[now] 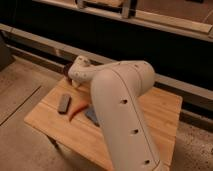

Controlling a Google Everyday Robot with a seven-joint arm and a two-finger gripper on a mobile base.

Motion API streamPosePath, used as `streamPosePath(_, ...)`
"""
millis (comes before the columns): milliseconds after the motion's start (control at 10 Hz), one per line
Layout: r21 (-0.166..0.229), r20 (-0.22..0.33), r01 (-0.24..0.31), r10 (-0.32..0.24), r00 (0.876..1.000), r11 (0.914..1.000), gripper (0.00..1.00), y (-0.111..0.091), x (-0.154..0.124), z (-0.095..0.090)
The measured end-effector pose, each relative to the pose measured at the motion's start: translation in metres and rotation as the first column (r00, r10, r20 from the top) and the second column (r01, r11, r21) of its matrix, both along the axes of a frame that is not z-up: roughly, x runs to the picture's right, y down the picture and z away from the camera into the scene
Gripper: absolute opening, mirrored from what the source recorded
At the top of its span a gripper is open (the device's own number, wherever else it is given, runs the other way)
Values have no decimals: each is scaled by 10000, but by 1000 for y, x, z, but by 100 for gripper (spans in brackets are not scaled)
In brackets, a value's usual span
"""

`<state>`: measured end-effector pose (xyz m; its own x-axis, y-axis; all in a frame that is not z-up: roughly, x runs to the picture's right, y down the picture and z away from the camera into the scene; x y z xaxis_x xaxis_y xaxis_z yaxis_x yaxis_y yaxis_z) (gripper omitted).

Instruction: Push the ceramic bowl across the table

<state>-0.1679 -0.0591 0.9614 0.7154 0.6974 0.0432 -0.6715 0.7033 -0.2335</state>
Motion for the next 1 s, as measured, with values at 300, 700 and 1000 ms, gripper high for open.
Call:
streamPosePath(300,104,565,-147,141,9983,9998,65,4,1,0)
streamPosePath(700,496,931,-260,213,9954,9984,65,-7,15,8)
streamPosePath(1000,884,924,-163,81,9957,9959,65,-26,28,20)
